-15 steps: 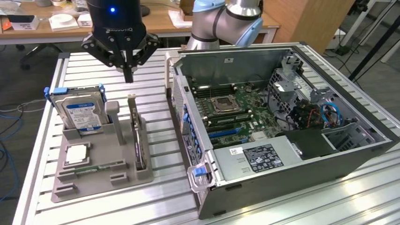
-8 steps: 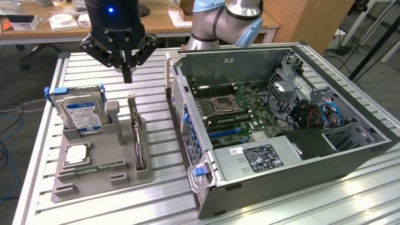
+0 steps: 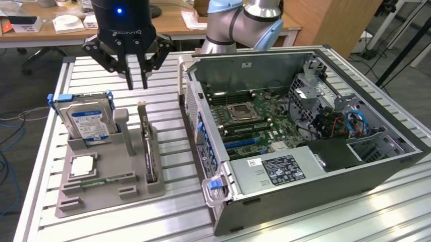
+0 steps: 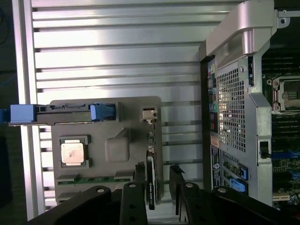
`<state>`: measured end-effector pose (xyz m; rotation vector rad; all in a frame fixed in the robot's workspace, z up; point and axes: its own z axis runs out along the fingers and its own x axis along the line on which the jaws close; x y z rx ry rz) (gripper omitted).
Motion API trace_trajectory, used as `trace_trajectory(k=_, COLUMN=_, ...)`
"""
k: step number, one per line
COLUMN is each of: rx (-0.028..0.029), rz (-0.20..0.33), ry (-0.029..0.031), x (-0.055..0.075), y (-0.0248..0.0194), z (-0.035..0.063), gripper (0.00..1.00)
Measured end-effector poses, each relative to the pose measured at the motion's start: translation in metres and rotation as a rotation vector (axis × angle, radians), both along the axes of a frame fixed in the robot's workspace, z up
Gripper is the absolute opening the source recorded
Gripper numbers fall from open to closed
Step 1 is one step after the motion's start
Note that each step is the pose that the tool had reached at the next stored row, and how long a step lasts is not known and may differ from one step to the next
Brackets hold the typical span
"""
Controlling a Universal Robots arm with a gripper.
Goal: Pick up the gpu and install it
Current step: 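Reach for the gpu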
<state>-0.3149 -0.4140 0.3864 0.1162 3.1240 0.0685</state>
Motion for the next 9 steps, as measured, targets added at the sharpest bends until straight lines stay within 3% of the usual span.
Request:
trace_trajectory(k=3, rx=0.0000, rz=0.000, ry=0.0000, x=0.0000, y=0.0000, z=0.0000, gripper=0.41)
trace_trajectory(k=4, rx=0.0000, rz=0.000, ry=0.0000, x=0.0000, y=0.0000, z=0.0000, gripper=0.47)
trace_trajectory(k=9, rx=0.0000, rz=0.000, ry=0.0000, x=0.0000, y=0.0000, z=0.0000, gripper=0.47)
